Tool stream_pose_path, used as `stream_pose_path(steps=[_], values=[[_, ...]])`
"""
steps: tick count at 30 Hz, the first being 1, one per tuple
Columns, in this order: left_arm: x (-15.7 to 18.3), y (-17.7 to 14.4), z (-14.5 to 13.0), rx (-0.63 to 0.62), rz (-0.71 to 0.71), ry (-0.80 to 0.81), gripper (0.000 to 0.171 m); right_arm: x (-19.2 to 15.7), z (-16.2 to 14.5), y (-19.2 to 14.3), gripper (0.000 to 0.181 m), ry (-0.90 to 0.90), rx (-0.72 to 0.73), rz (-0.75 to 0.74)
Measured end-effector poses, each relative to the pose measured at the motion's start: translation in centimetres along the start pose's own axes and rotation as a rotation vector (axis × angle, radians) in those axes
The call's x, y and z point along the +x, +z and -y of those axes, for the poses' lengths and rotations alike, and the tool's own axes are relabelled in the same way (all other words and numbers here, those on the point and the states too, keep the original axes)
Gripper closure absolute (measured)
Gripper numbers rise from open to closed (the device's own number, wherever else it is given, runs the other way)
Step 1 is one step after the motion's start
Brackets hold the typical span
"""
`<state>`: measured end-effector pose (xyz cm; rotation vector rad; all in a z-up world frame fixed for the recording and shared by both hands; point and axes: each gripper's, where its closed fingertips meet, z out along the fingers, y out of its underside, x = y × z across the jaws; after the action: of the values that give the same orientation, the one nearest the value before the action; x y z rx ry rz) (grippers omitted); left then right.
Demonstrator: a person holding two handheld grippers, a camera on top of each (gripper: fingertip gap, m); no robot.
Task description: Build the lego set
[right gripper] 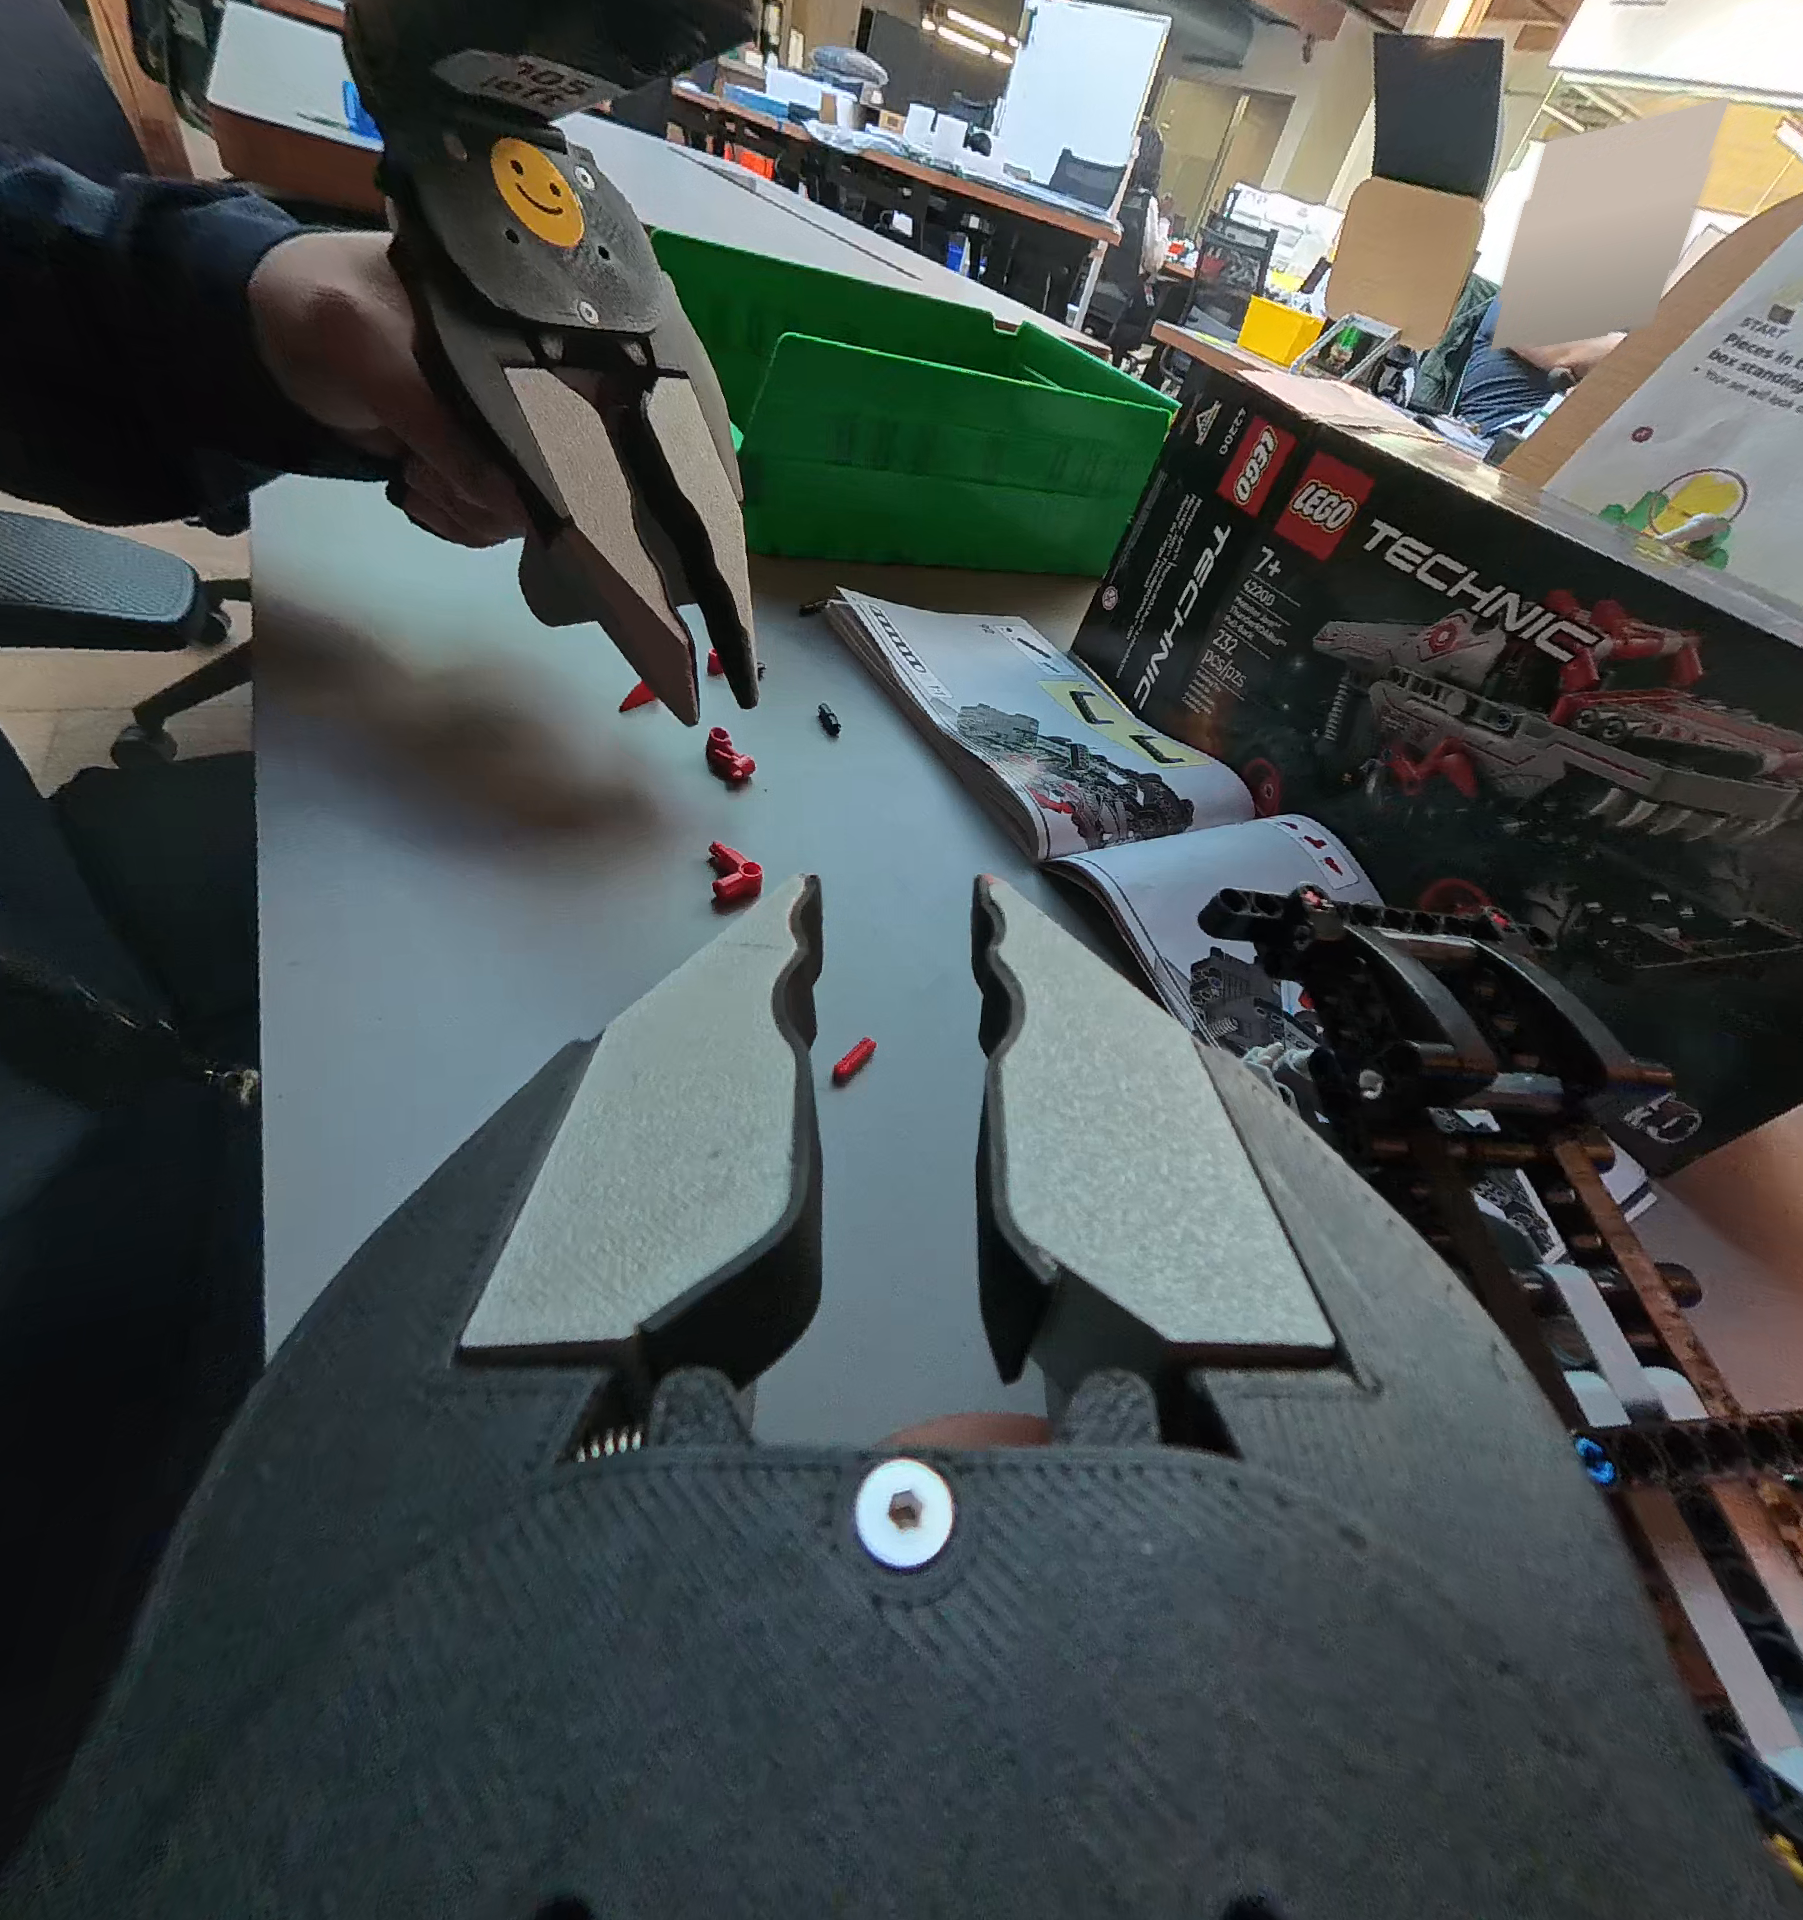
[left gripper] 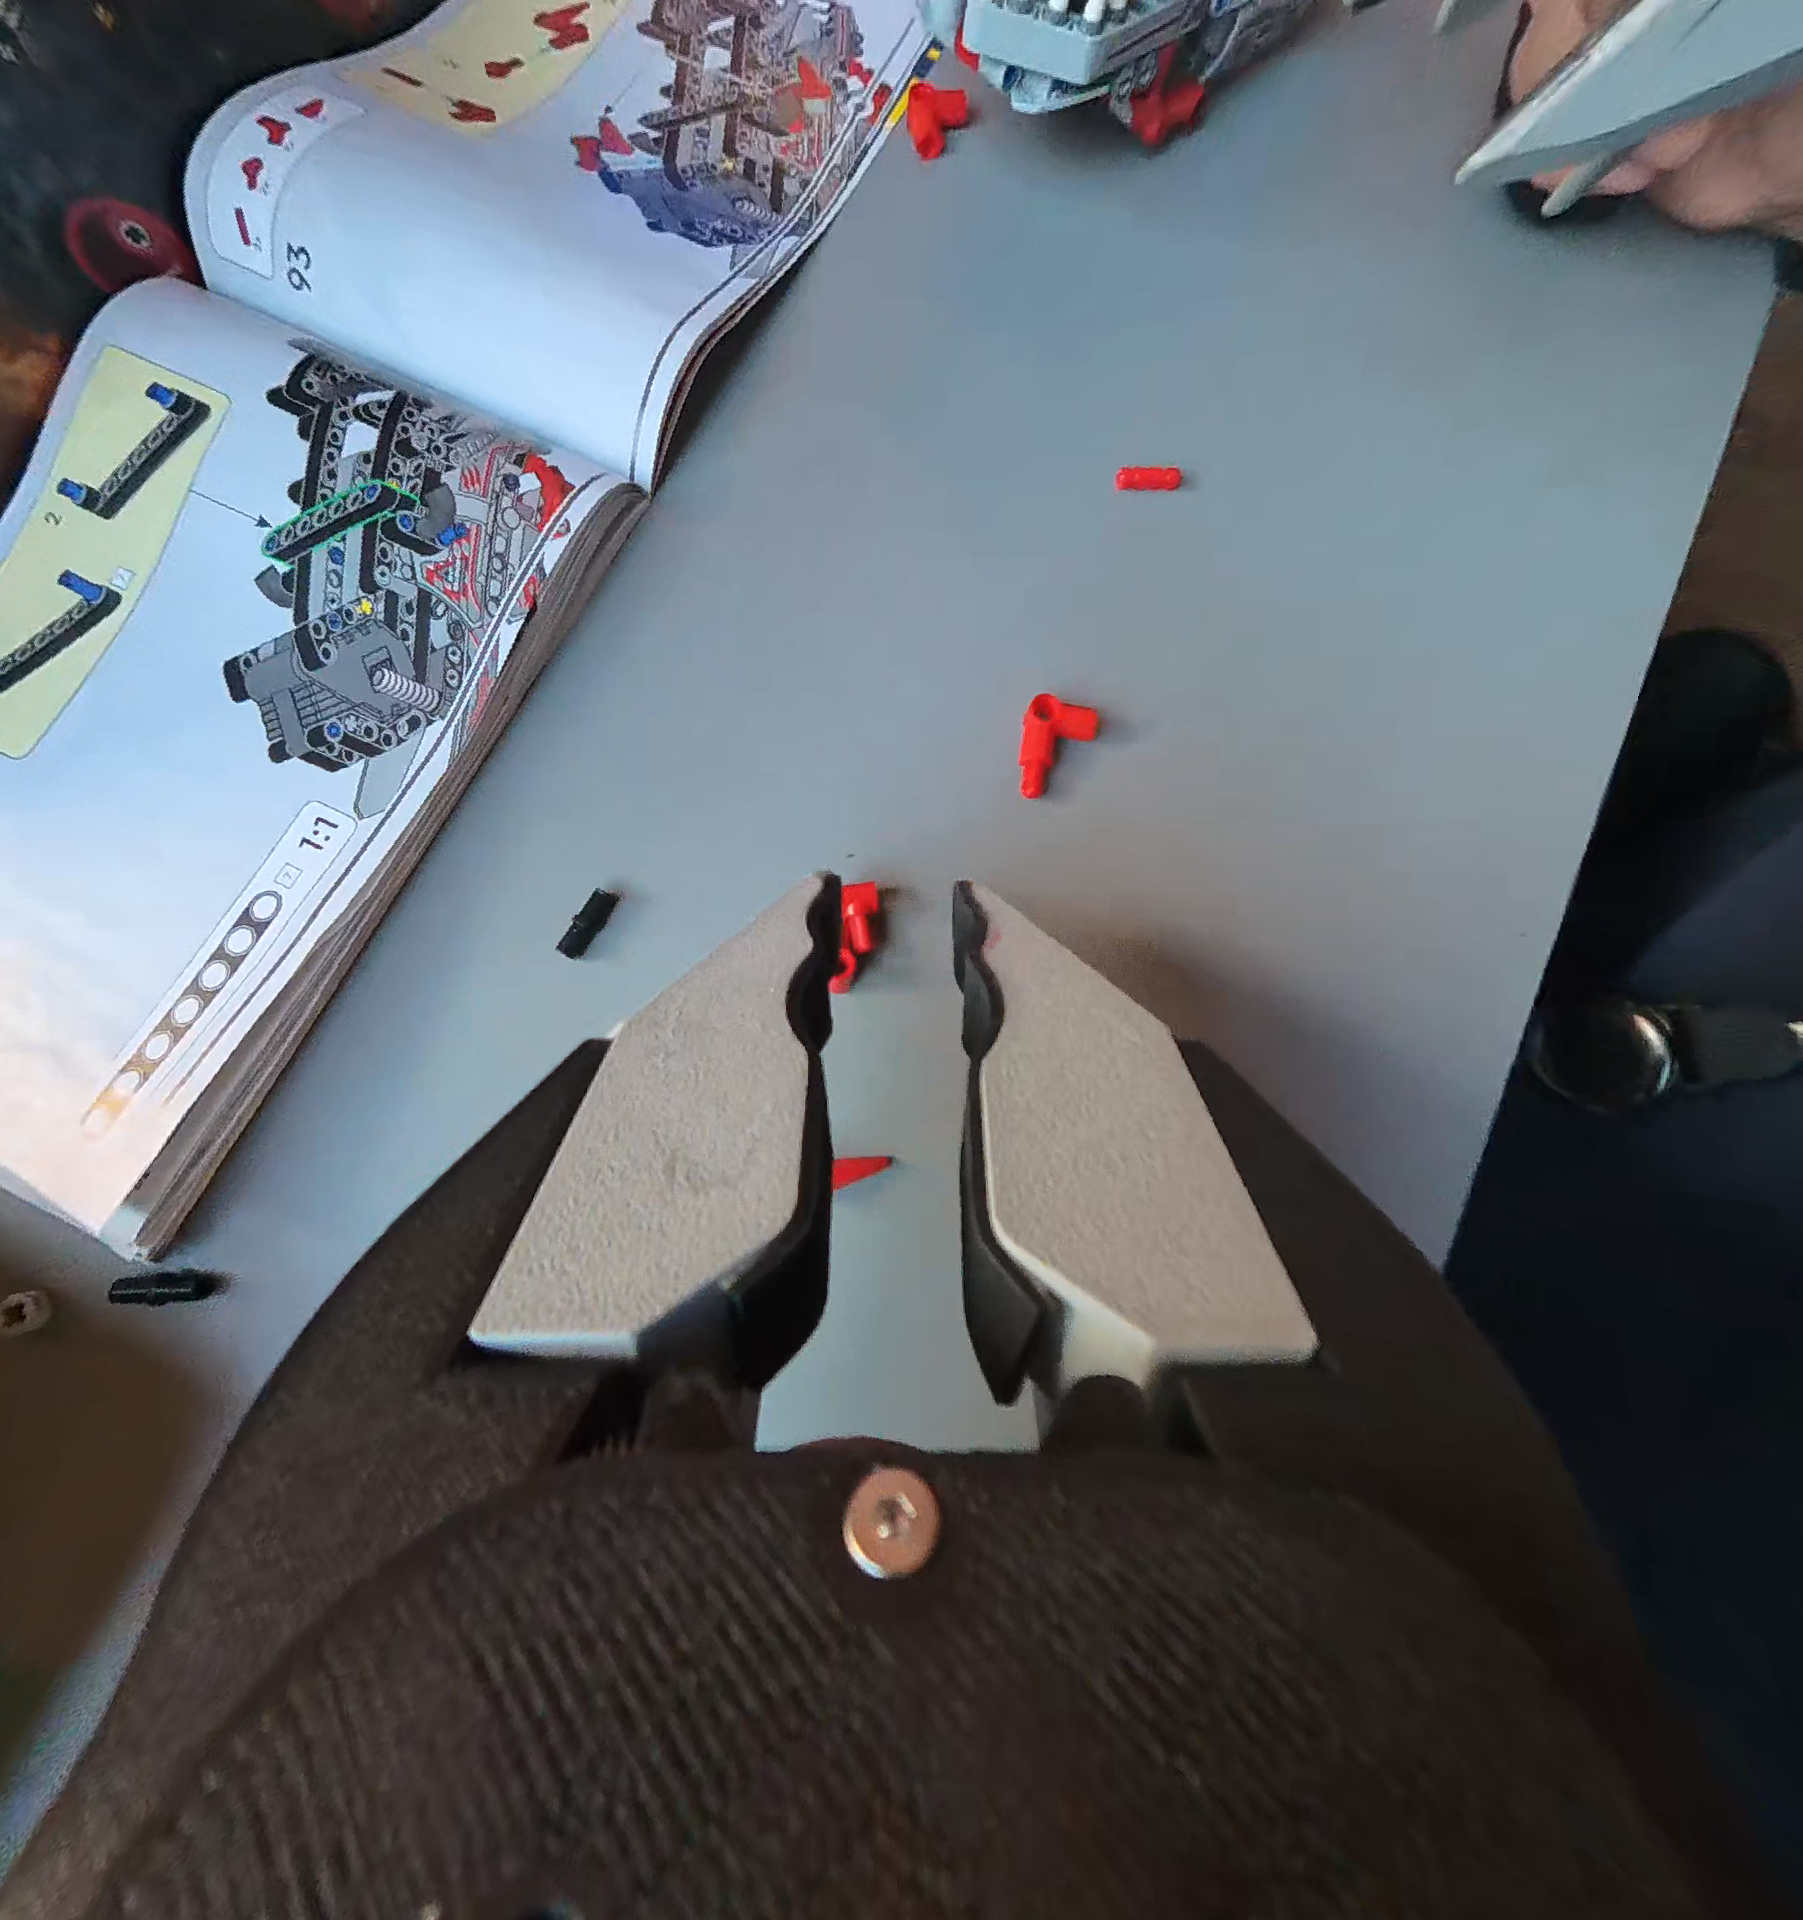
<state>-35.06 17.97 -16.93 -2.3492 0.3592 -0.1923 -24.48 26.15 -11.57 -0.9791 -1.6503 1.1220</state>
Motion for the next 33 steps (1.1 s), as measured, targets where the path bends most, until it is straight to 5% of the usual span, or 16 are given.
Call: stream_pose_path(steps=[33], values=[[2.0, 2.1, -0.9, -0.098, -0.105, -0.095, 0.151, -0.7, 0.2, -0.1, 0.157, -0.028, 0.013, 0.023]])
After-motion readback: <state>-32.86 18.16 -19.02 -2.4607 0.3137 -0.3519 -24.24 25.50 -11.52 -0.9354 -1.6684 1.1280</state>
